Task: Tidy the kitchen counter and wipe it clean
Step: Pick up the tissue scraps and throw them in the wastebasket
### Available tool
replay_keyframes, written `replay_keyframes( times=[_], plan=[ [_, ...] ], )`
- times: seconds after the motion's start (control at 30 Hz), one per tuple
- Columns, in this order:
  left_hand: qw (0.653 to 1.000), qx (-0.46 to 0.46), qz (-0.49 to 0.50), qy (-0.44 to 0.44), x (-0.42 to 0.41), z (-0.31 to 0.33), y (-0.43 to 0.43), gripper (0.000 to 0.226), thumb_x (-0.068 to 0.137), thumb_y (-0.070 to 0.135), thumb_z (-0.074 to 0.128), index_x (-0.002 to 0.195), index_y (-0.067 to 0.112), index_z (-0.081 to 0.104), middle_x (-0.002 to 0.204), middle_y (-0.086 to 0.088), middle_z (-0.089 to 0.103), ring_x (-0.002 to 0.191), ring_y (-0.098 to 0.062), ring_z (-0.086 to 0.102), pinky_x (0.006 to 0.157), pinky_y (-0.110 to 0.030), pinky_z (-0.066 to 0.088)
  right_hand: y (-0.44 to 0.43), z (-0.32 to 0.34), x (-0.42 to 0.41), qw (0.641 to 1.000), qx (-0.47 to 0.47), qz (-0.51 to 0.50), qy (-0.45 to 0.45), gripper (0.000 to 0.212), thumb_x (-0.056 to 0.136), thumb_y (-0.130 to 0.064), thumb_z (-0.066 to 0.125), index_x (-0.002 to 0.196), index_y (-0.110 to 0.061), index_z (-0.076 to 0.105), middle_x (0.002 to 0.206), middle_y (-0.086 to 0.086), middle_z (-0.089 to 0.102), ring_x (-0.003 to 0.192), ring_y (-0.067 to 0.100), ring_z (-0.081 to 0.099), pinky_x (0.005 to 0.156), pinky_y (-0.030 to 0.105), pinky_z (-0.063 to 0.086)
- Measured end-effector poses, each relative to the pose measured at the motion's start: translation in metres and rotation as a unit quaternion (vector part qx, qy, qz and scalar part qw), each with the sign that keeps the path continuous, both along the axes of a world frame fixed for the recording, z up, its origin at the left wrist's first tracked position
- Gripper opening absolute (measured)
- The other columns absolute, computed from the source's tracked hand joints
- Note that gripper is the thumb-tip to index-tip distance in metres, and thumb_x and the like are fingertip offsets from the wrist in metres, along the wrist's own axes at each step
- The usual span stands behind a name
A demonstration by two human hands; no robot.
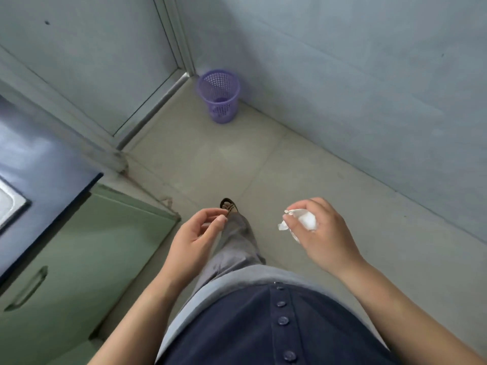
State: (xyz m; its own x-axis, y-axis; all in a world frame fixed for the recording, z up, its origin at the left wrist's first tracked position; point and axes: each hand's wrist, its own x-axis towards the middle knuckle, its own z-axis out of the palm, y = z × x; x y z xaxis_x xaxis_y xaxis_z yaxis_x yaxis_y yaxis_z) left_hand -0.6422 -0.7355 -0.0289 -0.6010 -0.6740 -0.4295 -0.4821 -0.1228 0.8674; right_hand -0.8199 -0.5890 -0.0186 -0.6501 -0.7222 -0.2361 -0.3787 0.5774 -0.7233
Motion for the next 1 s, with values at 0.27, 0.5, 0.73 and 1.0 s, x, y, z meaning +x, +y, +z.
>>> replay_keyframes(
  times=[0.27,0.5,0.73,1.0],
  plan=[
    [0.999,0.002,-0.014,0.028,-0.132,0.022,-0.186,0.018,0.086,0.039,0.053,0.097,0.030,0.064,0.097,0.004,0.070,0.088,-0.007,0.064,0.077,-0.019,0.043,-0.174,0.028,-0.118,1.000,-0.006,-0.011,0.014,0.009,0.083,-0.034,0.063,0.089,-0.027,0.064,0.098,-0.009,0.059,0.092,0.008,0.053,0.076,0.001,0.031],
    [1.000,-0.005,0.009,0.008,-0.193,0.023,-0.283,0.031,0.074,0.056,0.051,0.093,0.037,0.065,0.096,0.007,0.070,0.090,-0.008,0.064,0.080,-0.023,0.044,-0.278,0.028,-0.192,1.000,-0.008,0.000,0.008,0.011,0.082,-0.031,0.065,0.090,-0.023,0.066,0.099,-0.007,0.060,0.091,0.010,0.056,0.073,0.003,0.035],
    [0.998,-0.012,0.064,-0.005,-0.276,0.007,-0.391,0.020,0.077,0.051,0.054,0.089,0.039,0.065,0.094,0.006,0.070,0.090,-0.011,0.065,0.083,-0.024,0.045,-0.408,0.012,-0.297,0.998,-0.007,0.059,0.004,0.009,0.083,-0.031,0.064,0.089,-0.025,0.064,0.099,-0.007,0.058,0.092,0.011,0.055,0.073,0.002,0.034],
    [0.992,-0.037,0.116,-0.037,-0.400,0.002,-0.523,0.014,0.090,0.031,0.053,0.097,0.027,0.065,0.088,0.010,0.067,0.080,-0.001,0.059,0.065,-0.004,0.041,-0.590,0.010,-0.428,0.984,-0.018,0.177,0.033,0.010,0.083,-0.029,0.065,0.090,-0.023,0.065,0.098,-0.005,0.058,0.085,0.008,0.051,0.071,0.001,0.031]
  ],
)
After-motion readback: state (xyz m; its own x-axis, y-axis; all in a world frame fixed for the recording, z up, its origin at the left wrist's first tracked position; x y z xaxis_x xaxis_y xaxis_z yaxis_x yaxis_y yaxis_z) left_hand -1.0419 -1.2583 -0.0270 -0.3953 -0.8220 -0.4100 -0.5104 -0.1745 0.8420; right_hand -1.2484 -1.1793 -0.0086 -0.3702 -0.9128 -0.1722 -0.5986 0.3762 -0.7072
